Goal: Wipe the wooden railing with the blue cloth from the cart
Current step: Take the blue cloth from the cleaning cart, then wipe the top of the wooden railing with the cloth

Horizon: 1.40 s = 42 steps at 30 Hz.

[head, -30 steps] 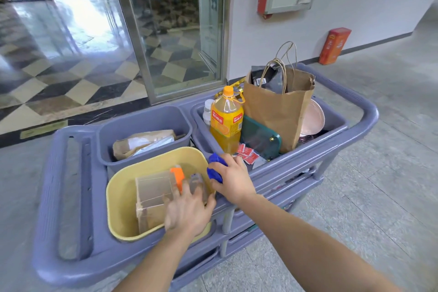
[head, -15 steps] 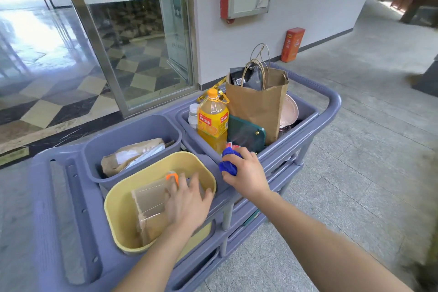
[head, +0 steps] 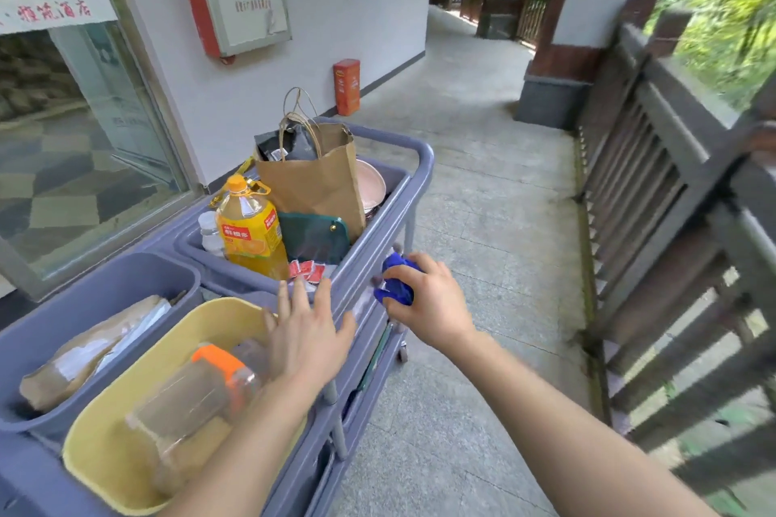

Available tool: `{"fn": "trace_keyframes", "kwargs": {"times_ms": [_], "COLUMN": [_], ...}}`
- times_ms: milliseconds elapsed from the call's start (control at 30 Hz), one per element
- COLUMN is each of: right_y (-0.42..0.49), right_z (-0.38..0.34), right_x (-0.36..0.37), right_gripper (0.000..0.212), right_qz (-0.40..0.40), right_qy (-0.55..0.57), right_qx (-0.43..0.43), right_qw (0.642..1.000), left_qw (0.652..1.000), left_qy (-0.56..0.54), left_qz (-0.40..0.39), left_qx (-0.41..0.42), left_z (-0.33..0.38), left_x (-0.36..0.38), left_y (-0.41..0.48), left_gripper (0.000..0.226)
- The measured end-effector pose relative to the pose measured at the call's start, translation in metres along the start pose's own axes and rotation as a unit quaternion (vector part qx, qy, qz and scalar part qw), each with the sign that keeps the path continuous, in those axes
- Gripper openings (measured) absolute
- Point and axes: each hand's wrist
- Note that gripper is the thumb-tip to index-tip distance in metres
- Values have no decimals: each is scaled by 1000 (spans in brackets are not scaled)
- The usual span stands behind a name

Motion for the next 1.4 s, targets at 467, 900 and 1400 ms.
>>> {"fn": "trace_keyframes", "kwargs": {"times_ms": [467, 900, 1400], "right_y": [-118, -235, -361], "right_z": [145, 241, 247], "right_x": [-132, -236, -300], "right_gripper": [29, 31, 38], "right_qz": [109, 191, 343], "right_qy": [-74, -142, -276], "right_qx": [219, 341, 570], "right_qw": [967, 909, 694], "left_qw": [973, 908, 671], "left_qy": [-67, -140, -211], "left_qz": [-45, -94, -197], "left_qx": [214, 383, 683], "left_z": [196, 377, 567], "left_x": [49, 106, 161], "left_y": [-18, -67, -127], "left_gripper": [74, 76, 69]}}
Point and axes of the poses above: each hand's wrist, its own y-axis towards the middle knuckle, its own x-axis out of the palm, z = x × y, and after that the axes turned 7 degrees about -y, right-handed
